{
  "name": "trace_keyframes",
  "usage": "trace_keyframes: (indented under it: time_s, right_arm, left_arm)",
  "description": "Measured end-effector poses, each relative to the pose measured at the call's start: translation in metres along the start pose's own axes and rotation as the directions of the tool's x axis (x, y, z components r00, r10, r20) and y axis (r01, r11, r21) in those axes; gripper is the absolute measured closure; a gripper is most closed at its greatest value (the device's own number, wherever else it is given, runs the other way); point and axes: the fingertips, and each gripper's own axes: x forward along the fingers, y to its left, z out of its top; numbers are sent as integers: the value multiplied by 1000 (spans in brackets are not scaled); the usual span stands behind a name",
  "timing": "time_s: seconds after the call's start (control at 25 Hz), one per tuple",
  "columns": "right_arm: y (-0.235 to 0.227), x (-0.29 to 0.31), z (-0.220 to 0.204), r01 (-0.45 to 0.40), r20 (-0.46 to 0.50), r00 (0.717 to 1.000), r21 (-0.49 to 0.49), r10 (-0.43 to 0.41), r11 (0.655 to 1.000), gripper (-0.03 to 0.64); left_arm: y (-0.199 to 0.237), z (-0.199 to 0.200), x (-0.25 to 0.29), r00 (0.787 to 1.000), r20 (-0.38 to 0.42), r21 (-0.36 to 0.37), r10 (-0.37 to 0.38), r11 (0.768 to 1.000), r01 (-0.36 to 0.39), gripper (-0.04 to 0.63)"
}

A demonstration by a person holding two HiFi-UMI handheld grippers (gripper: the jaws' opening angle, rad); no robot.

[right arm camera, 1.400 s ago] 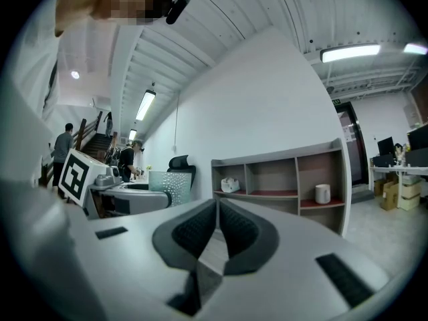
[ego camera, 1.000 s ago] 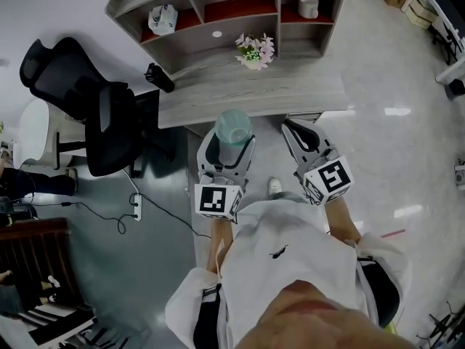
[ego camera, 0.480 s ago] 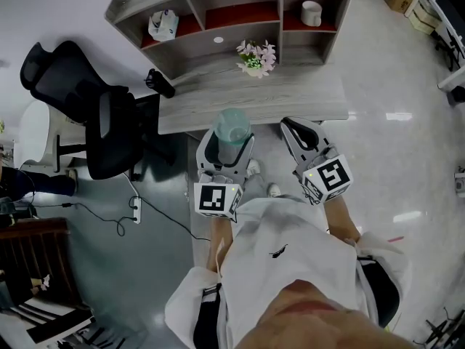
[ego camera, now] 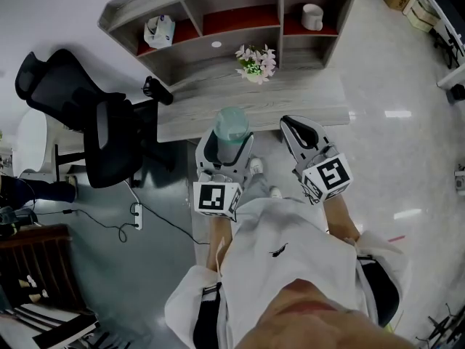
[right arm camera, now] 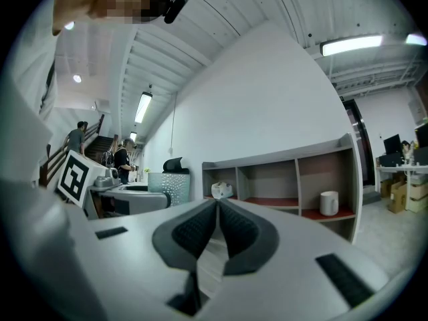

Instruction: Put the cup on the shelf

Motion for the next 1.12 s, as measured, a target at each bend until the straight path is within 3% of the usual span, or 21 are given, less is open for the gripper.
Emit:
trace_keyframes:
  time_s: [1.12]
  right_arm:
    - [-41,81,-7,68,-42,997,5,-67,998,580]
  left_arm:
    - [62,-12,73,997,-12,-24,-75,997,75,239]
